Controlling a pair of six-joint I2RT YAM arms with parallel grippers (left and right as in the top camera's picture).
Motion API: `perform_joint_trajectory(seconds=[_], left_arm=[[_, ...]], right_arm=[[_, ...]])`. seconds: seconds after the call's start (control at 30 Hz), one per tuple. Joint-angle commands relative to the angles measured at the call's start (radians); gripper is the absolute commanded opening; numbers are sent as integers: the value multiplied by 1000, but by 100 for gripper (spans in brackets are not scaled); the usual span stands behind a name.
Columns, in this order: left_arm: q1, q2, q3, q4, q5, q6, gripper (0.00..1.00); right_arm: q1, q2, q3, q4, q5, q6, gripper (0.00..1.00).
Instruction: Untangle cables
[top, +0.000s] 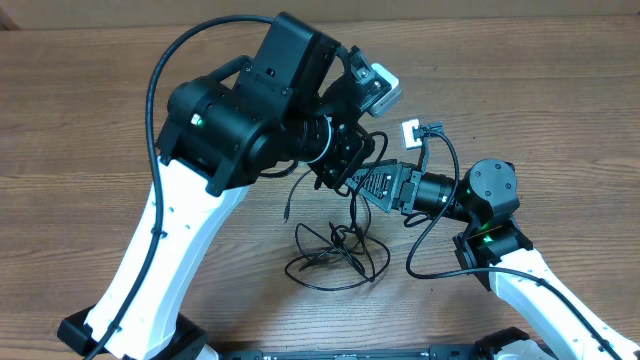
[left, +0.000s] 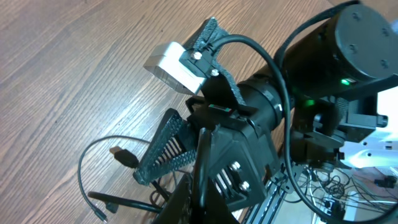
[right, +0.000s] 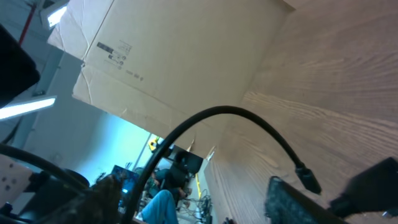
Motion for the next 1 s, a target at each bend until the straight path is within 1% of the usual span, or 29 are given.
perform_joint_trajectory(seconds=[0.0, 0.03, 0.13, 0.27, 0.43, 0.5, 0.53, 0.6, 0.83, 0.9, 0.97], left_arm=[[-7, 40, 21, 7, -6, -36, 4], [-7, 51, 21, 7, -5, -37, 4], [-7, 64, 21, 7, -5, -37, 4], [-7, 70, 21, 8, -6, -52, 4], [-7, 70, 21, 8, -6, -55, 4], [-7, 70, 21, 8, -6, -55, 4], [-7, 70, 21, 8, -6, -55, 4], [-7, 70, 21, 8, -6, -55, 4], [-6, 70, 21, -5, -9, -72, 4], [-6, 69, 21, -17, -39, -92, 4], [-6, 68, 21, -37, -108, -130, 4]], right_arm=[[11, 0, 14, 8, -17, -5, 67], [11, 0, 14, 7, -17, -5, 61], [11, 0, 14, 7, -16, -5, 51], [11, 0, 14, 7, -16, -5, 45], [11, 0, 14, 7, -16, -5, 33], [11, 0, 14, 7, -16, -5, 24], [11, 0, 14, 7, -16, -5, 16], [11, 0, 14, 7, -16, -5, 4], [5, 0, 14, 5, -6, -14, 4], [-5, 0, 14, 2, -8, -40, 4], [-28, 0, 14, -20, -8, -48, 4]])
